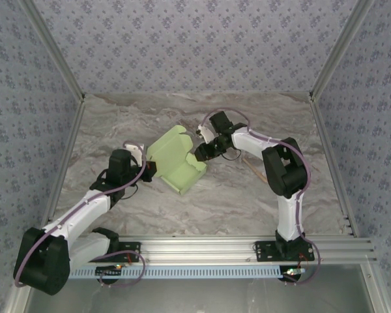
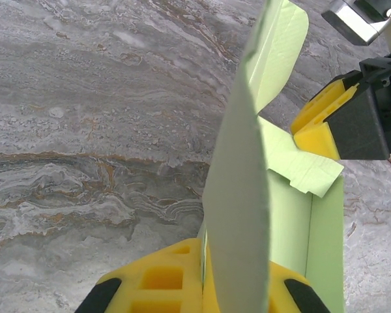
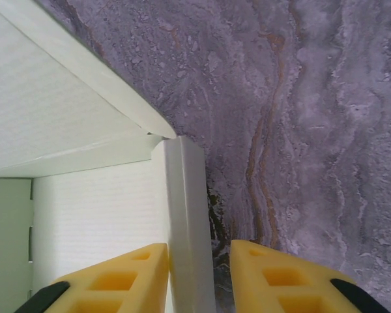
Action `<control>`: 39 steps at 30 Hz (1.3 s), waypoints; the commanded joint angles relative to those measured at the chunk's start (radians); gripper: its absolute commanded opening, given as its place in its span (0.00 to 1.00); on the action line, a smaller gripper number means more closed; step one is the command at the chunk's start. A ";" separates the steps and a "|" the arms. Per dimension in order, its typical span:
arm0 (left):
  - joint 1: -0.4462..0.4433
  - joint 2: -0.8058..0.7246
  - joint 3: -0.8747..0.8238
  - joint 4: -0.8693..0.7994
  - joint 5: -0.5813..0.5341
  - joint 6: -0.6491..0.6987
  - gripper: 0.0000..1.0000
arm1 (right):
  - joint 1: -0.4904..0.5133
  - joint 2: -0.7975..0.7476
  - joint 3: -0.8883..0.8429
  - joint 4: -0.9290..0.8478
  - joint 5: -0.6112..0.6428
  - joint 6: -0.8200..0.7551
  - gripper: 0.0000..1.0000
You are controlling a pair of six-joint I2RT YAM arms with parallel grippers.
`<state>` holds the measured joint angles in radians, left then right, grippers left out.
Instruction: Fold the paper box
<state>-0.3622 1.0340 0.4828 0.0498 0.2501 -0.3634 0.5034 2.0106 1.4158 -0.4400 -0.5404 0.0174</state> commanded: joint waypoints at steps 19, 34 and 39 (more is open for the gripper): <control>-0.004 -0.024 0.014 0.024 0.006 -0.003 0.05 | 0.060 -0.005 -0.057 0.014 0.054 -0.009 0.19; -0.011 -0.018 0.017 0.021 -0.002 -0.017 0.05 | 0.233 -0.055 -0.079 0.015 0.393 -0.025 0.12; -0.010 -0.021 0.017 0.018 -0.008 -0.019 0.05 | 0.291 -0.038 -0.045 -0.053 0.580 -0.037 0.10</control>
<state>-0.3622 1.0340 0.4828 0.0334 0.2153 -0.3672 0.7422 1.9430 1.3529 -0.4026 -0.0566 0.0051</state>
